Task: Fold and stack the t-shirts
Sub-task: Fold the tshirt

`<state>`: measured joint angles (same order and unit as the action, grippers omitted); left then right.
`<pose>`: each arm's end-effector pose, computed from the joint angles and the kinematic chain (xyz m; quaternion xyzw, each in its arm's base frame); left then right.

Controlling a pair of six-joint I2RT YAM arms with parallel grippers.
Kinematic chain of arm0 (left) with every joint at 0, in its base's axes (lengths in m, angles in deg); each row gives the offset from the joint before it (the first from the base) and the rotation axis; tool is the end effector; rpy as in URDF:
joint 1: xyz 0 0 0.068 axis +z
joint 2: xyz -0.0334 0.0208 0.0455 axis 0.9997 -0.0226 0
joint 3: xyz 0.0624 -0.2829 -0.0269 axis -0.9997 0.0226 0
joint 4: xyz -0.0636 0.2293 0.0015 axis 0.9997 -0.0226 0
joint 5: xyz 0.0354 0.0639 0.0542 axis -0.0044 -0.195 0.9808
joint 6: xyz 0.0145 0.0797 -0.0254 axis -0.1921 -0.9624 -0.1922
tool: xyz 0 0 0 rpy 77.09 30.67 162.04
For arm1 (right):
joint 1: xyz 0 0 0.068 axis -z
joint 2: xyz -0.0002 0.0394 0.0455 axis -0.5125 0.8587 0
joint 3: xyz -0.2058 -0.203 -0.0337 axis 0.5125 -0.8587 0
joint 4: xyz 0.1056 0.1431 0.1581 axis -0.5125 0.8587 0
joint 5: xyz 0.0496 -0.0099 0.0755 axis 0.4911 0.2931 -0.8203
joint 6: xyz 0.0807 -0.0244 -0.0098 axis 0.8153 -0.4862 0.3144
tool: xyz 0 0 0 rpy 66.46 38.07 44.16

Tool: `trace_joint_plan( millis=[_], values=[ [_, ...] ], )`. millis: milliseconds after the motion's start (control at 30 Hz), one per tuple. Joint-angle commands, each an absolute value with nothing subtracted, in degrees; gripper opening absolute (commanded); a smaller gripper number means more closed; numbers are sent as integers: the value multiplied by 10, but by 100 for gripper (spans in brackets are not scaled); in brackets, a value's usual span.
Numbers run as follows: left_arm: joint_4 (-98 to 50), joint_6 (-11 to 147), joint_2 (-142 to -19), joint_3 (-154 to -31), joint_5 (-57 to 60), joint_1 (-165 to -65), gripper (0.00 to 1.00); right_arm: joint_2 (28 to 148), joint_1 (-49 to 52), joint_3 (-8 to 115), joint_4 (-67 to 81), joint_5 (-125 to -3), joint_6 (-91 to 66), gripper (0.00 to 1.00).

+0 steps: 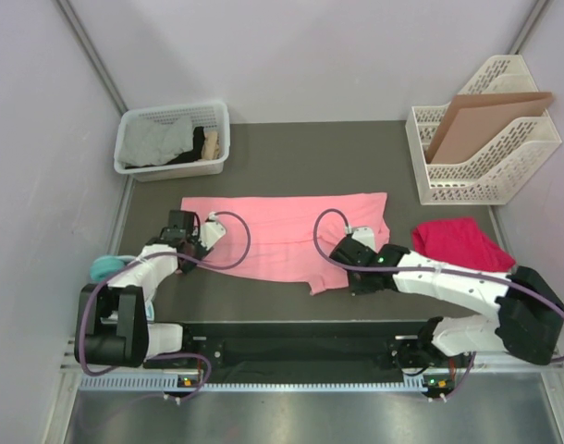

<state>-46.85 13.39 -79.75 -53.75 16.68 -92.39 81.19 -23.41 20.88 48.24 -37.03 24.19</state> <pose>0.2195 -0.0053 0.1569 0.3727 0.8932 0.1377 0.2106 0.1389 0.1499 0.1832 -0.0675 0.9734 -0.0055 0.2191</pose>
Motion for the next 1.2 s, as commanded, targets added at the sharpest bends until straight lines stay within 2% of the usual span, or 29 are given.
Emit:
trace_joint_plan(
  millis=[0,367,700,767,800,900,1167],
  values=[
    [-564,132,-761,-524,138,-920,44,743,-249,196,538,-377,288,0],
    [-660,121,-642,-543,137,-920,45,687,-315,199,589,-383,361,0],
    [-678,121,-641,-561,133,-920,45,661,-330,225,633,-361,382,0],
    [-674,122,-641,-558,131,-920,49,653,-329,224,635,-360,384,0],
    [-668,124,-642,-553,132,-920,58,652,-330,219,633,-360,384,0],
    [-644,131,-650,-534,130,-920,70,660,-329,209,622,-363,385,0],
    [-638,164,-703,-541,76,-920,72,666,-329,189,595,-368,382,0]
  ],
)
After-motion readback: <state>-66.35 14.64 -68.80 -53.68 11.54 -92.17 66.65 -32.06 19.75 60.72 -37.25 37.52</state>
